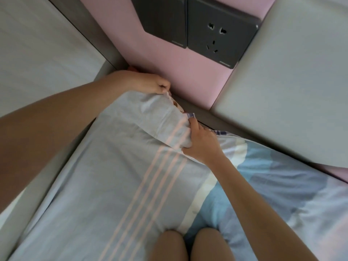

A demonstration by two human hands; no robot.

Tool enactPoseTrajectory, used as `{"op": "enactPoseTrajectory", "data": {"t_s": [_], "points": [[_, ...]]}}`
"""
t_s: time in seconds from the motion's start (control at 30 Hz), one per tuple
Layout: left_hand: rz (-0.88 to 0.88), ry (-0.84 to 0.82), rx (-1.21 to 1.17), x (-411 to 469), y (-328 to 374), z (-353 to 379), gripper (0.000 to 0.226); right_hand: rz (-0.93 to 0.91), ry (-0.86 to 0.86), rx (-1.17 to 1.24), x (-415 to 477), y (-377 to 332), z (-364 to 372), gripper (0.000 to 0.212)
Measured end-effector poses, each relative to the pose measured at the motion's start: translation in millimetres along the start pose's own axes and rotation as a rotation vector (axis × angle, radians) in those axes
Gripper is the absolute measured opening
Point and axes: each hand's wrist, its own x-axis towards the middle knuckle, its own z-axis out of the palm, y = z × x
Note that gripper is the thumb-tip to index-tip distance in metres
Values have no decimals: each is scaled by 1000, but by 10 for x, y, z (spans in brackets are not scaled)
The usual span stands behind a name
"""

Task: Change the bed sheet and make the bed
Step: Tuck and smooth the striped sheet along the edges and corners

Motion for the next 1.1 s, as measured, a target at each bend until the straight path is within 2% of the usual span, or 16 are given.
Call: {"op": "enactPoseTrajectory", "data": {"t_s": [0.23,0.3,0.43,0.53,0.6,0.77,0.9,0.97,1.1], "points": [[-70,231,143,88,25,202,18,-27,-88,124,-66,2,-156,91],[-140,282,150,46,-9,250,26,11,-166,213,-40,-1,-294,84],[-150,350,103,-177,-104,316,30,191,-385,619,357,30,-604,45],[-138,403,40,-366,-159,421,26,219,-552,818,670,-57,-690,50],[-145,431,5,-462,-173,491,26,201,-702,932,801,-196,-707,46],[-150,471,-11,-517,-199,539,29,119,-892,787,1023,-247,-771,34],[-187,433,7,-450,-248,532,28,84,-883,686,1011,-22,-790,14],[-210,421,-3,-424,-257,516,32,85,-825,598,948,23,-746,13],[-256,415,-40,-367,-287,475,31,-4,-427,364,886,-3,-502,23]]}}
